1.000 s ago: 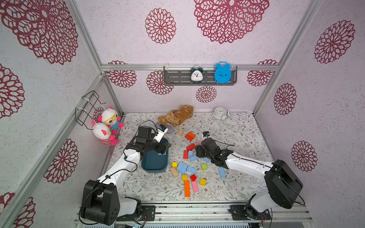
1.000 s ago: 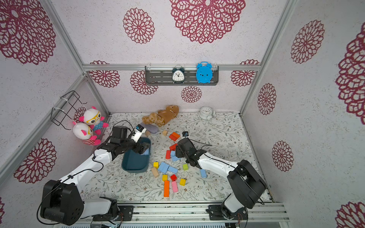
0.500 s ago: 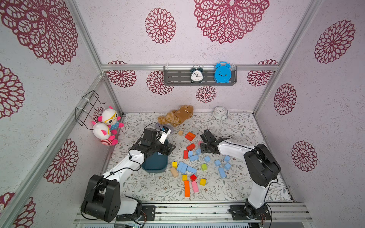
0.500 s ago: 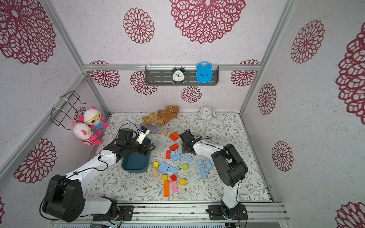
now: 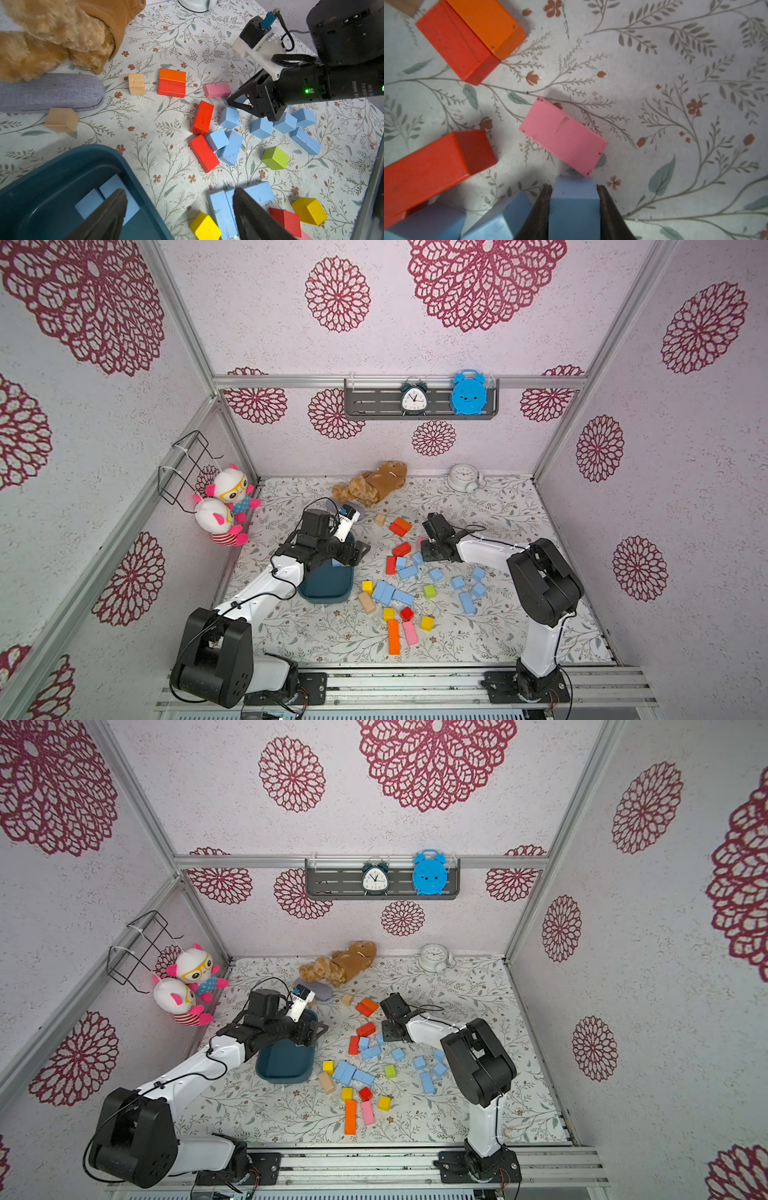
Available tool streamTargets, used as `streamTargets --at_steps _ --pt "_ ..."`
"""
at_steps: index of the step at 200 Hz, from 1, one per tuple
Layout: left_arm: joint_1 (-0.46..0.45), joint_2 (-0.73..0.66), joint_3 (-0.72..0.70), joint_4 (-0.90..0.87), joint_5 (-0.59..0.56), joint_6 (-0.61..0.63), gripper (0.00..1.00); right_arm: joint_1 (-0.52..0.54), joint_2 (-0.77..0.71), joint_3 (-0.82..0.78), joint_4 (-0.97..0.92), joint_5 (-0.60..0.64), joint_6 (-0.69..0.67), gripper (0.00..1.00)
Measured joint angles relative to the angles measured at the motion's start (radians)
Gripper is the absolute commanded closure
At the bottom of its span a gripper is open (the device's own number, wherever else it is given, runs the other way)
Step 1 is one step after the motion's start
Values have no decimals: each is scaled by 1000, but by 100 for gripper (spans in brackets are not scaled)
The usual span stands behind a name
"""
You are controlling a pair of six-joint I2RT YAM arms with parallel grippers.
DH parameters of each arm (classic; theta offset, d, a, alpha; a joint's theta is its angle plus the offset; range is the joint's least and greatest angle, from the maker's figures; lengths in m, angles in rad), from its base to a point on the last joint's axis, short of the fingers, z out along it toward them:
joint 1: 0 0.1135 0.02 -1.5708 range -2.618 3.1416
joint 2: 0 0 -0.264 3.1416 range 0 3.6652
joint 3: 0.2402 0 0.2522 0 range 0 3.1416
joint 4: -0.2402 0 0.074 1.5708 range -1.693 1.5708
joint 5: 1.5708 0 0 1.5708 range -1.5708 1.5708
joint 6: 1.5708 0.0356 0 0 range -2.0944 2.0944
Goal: Pick out the blue building blocks
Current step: Pick up the building block from the center of the board.
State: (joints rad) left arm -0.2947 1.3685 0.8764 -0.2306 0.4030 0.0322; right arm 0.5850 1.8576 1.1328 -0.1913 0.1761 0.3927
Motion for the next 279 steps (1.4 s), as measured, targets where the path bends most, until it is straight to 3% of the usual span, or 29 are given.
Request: streamTargets --at_steps 27,59,78,110,192,251,279 --pt "-10 -14 -10 35 59 85 16 1 -146 -144 124 -89 14 73" --pt "-50 -47 -10 67 151 317 18 4 -329 -322 418 -289 110 73" --pt "-80 -44 -28 118 177 436 18 10 -364 -377 577 -396 180 72" --pt "-116 10 -39 183 163 536 18 32 -369 -419 724 -524 262 72" --pt "-175 36 -39 236 166 612 19 90 -369 -426 860 -610 360 71" --pt "-190 35 -39 259 191 595 40 126 -369 -424 866 -607 368 69" --pt "-192 30 -40 265 204 593 44 138 -369 -421 868 -599 369 68"
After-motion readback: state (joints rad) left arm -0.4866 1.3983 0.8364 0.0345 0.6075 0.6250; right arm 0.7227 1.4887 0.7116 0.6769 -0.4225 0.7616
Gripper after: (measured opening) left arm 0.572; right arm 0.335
